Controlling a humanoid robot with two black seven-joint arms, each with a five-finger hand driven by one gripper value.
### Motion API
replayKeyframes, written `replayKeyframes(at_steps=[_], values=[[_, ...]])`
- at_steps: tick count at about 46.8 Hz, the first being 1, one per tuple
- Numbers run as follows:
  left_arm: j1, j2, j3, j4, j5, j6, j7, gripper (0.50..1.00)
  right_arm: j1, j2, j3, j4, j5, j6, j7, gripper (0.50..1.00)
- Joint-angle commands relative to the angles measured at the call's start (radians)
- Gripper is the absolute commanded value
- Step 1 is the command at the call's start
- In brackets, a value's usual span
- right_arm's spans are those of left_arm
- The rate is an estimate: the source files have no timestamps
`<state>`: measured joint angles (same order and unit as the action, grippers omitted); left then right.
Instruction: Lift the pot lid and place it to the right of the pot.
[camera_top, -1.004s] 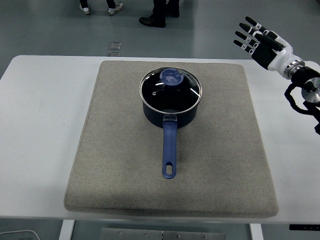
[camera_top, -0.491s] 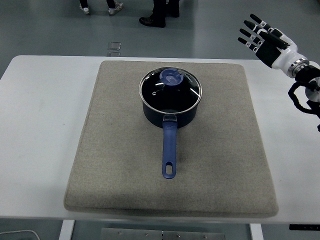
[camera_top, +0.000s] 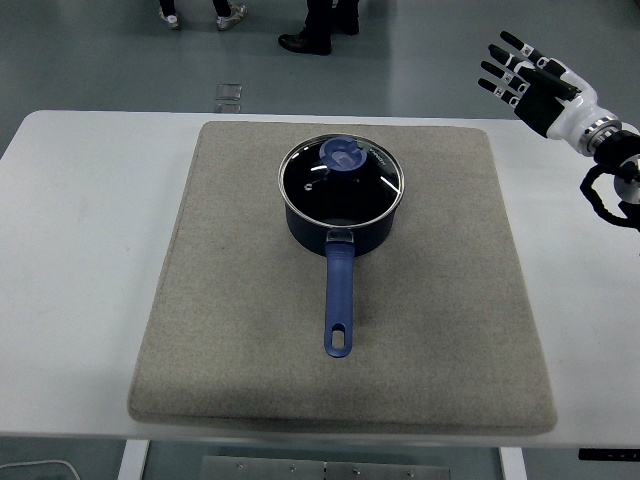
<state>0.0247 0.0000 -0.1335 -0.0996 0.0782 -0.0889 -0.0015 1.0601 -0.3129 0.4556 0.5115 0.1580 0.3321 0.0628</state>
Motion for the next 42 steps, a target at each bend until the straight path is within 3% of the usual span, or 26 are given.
replayKeyframes(at_steps=[1,20,35,42], values=[[0.0,0.0,0.0,0.0,0.0,0.0,0.0,1.0,0.021,0.0,0.0,0.005,-0.077,-0.001,0.002,0.913],[0.0,0.0,0.0,0.0,0.0,0.0,0.0,1.0,0.097,-0.009,-0.009,0.117,-0.422,-0.001,0.014,0.913],[0.0,0.0,0.0,0.0,0.0,0.0,0.0,1.0,0.202,-0.005,-0.17,0.173,-0.594,0.001,0.045,0.913],[0.0,0.0,0.0,-0.002,0.0,0.0,0.0,1.0,0.242,0.003,-0.224,0.173,-0.693,0.028,0.052,0.913]])
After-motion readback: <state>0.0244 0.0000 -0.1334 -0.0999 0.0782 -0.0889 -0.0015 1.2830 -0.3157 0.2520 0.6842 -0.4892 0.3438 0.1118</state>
